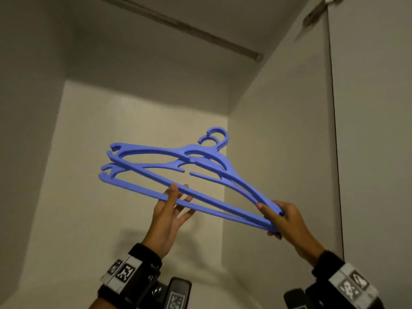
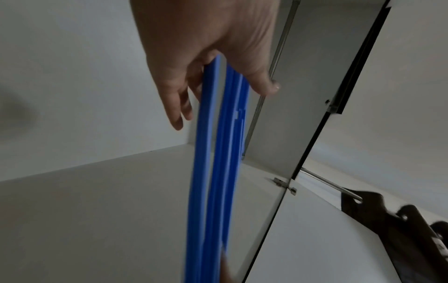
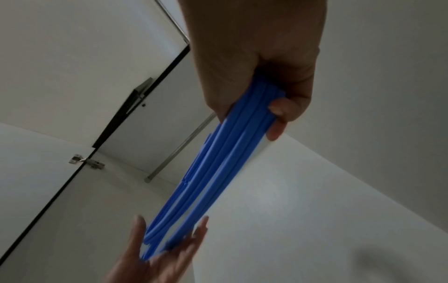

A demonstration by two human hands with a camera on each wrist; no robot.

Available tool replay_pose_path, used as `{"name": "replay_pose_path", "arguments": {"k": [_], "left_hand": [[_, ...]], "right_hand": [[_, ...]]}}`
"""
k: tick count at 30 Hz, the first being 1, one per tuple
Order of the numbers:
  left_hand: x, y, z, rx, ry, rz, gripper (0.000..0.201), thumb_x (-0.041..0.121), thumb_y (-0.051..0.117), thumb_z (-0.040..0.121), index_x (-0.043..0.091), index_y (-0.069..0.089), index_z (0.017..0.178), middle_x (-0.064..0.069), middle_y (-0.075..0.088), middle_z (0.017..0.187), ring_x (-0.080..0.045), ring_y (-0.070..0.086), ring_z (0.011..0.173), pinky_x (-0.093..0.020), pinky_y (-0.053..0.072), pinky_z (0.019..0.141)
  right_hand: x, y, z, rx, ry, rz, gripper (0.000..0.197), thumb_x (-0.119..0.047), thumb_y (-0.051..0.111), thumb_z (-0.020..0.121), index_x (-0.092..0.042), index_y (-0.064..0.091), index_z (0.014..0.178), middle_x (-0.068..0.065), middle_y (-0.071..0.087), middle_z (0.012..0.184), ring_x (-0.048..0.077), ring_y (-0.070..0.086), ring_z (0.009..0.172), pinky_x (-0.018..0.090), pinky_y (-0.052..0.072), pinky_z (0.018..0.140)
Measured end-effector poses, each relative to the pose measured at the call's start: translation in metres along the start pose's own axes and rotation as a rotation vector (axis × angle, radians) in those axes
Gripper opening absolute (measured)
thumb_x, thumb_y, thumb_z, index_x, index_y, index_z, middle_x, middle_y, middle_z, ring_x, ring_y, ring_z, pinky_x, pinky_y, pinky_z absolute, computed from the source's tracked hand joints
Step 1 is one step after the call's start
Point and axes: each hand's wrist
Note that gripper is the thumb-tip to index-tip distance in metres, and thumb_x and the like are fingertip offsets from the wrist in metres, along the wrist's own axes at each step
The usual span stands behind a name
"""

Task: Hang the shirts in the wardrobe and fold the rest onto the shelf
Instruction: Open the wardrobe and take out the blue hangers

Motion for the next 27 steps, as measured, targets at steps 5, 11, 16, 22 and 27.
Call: {"name": "replay_pose_path", "arguments": {"k": [5, 11, 16, 22, 27], "left_hand": [[-0.020, -0.017, -0.060, 0.192, -0.059, 0.055, 0.039, 0.023, 0.045, 0.096, 0.015, 0.042, 0.134, -0.002, 0.058, 0.125, -0.028, 0.059, 0.111, -0.037, 0.058, 0.078], [-0.033, -0.027, -0.155, 0.340, -0.201, 0.250, 0.016, 0.011, 0.039, 0.099, 0.004, 0.050, 0.108, -0.007, 0.057, 0.097, -0.032, 0.062, 0.098, -0.049, 0.048, 0.092], [-0.043, -0.027, -0.215, 0.406, -0.305, 0.351, 0.014, 0.012, 0.042, 0.098, 0.005, 0.052, 0.091, -0.009, 0.058, 0.093, -0.023, 0.067, 0.085, -0.037, 0.058, 0.072], [-0.017, -0.027, -0.253, 0.359, -0.454, 0.299, 0.037, 0.005, 0.035, 0.100, 0.005, 0.037, 0.137, -0.015, 0.054, 0.128, -0.037, 0.054, 0.114, -0.052, 0.048, 0.089], [0.004, -0.033, -0.268, 0.428, -0.480, 0.424, 0.014, -0.001, 0.043, 0.096, -0.003, 0.049, 0.109, -0.024, 0.056, 0.114, -0.038, 0.060, 0.101, -0.040, 0.054, 0.082]], "right_hand": [[0.047, 0.039, -0.094, -0.193, 0.182, 0.133, 0.028, -0.024, 0.060, 0.091, 0.003, 0.060, 0.083, 0.009, 0.056, 0.060, 0.025, 0.062, 0.050, 0.032, 0.050, 0.044], [0.073, 0.048, -0.182, -0.530, 0.205, 0.096, 0.041, -0.046, 0.064, 0.084, -0.012, 0.057, 0.106, 0.003, 0.063, 0.074, 0.020, 0.060, 0.065, 0.025, 0.045, 0.064], [0.056, 0.066, -0.237, -0.712, 0.338, 0.303, 0.027, -0.022, 0.045, 0.099, -0.002, 0.046, 0.117, 0.004, 0.059, 0.065, 0.014, 0.053, 0.050, 0.027, 0.046, 0.055], [0.046, 0.074, -0.281, -0.578, 0.374, 0.318, 0.023, -0.017, 0.037, 0.102, -0.006, 0.047, 0.119, 0.013, 0.063, 0.080, 0.033, 0.059, 0.071, 0.043, 0.052, 0.066], [0.032, 0.077, -0.289, -0.467, 0.424, 0.374, 0.023, -0.017, 0.037, 0.101, -0.010, 0.047, 0.121, 0.011, 0.065, 0.085, 0.032, 0.067, 0.079, 0.046, 0.056, 0.072]]}}
Point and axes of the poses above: each hand's wrist, its own z-axis towards the middle knuckle, its own y-axis out of the palm, x = y × z
